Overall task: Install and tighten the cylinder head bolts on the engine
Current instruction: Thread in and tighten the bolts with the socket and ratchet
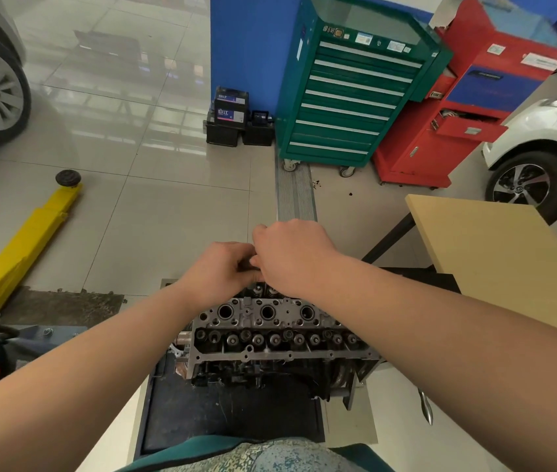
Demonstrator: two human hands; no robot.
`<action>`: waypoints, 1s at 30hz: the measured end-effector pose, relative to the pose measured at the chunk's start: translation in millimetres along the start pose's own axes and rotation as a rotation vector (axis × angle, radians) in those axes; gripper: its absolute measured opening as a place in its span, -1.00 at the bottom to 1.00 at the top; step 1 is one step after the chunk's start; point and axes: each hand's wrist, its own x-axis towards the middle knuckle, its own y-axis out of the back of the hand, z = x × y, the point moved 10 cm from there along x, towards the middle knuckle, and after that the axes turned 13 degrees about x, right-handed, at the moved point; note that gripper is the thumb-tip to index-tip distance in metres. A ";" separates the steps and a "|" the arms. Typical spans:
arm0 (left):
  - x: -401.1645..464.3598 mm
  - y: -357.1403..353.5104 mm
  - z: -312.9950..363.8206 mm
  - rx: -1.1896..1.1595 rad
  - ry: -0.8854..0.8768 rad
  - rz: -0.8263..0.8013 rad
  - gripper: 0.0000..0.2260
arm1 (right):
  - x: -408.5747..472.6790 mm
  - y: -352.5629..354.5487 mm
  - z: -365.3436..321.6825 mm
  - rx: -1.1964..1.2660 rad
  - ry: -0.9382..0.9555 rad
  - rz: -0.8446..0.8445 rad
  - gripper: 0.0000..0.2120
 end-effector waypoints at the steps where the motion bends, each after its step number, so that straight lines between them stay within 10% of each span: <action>1: -0.4 0.1 4.9 0.014 -0.030 -0.018 -0.94 | -0.1 0.9 -0.9 -0.012 0.014 0.005 -0.70; 8: -3.5 -11.4 -13.4 -0.043 0.007 -0.182 -0.83 | 1.2 -7.5 6.8 0.087 -0.032 -0.039 -0.68; 11: -20.9 -8.1 -50.5 0.031 0.115 -0.153 -0.39 | -0.4 -0.7 15.5 0.307 -0.094 0.038 -0.70; 18: -85.9 -31.5 -145.8 -0.436 0.745 0.015 -0.51 | 2.4 22.6 4.4 0.611 -0.049 0.204 -0.78; 30: -90.1 -46.9 -150.1 -0.635 0.791 0.062 -0.59 | 15.4 14.7 -35.4 0.601 0.043 0.143 -0.74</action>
